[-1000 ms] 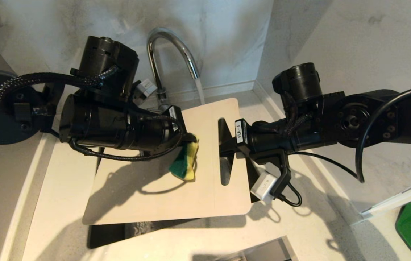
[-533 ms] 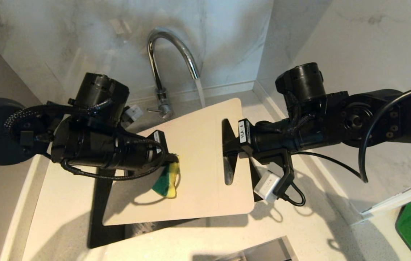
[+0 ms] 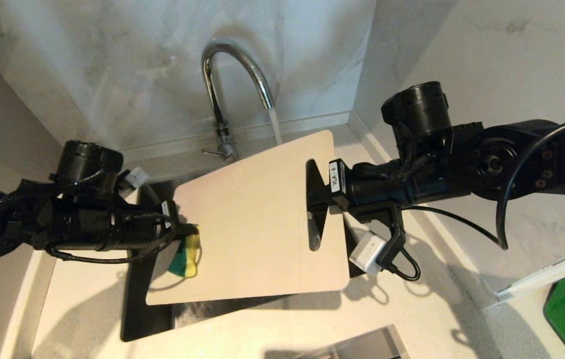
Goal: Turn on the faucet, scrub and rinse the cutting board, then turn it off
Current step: Scrub the cutting board underwater
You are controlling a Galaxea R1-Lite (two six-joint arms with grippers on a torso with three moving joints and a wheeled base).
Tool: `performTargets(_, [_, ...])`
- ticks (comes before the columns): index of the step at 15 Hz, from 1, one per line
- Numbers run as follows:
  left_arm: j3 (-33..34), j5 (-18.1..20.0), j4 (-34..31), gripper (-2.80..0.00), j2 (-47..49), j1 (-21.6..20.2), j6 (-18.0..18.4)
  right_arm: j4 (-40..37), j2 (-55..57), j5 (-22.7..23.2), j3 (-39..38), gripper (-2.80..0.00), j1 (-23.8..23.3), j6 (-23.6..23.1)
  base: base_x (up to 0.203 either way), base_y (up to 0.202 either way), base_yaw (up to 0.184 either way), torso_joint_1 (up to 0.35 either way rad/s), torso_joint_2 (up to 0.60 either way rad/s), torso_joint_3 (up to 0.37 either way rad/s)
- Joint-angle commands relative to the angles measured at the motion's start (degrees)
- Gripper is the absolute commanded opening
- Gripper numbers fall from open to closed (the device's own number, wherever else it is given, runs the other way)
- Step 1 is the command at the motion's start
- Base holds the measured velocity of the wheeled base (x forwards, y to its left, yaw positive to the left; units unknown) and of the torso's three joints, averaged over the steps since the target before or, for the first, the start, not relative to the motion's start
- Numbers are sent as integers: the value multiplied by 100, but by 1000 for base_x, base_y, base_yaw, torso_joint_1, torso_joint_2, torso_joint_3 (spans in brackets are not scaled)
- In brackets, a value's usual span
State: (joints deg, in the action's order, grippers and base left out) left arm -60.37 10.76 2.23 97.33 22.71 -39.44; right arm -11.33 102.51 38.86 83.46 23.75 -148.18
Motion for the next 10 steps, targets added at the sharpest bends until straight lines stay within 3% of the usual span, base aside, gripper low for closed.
performTargets(1, [326, 352, 170, -280, -9, -473, -5, 8, 6, 25, 4, -280, -2, -80, 0, 0, 0, 0, 0, 0])
performTargets(3, [449, 700, 202, -280, -8, -853, 13, 8, 9, 25, 4, -280, -2, -80, 0, 0, 0, 0, 0, 0])
performTargets(10, [664, 1084, 199, -280, -108, -1609, 331, 16, 32, 43, 22, -280, -19, -18, 0, 0, 0, 0, 0, 0])
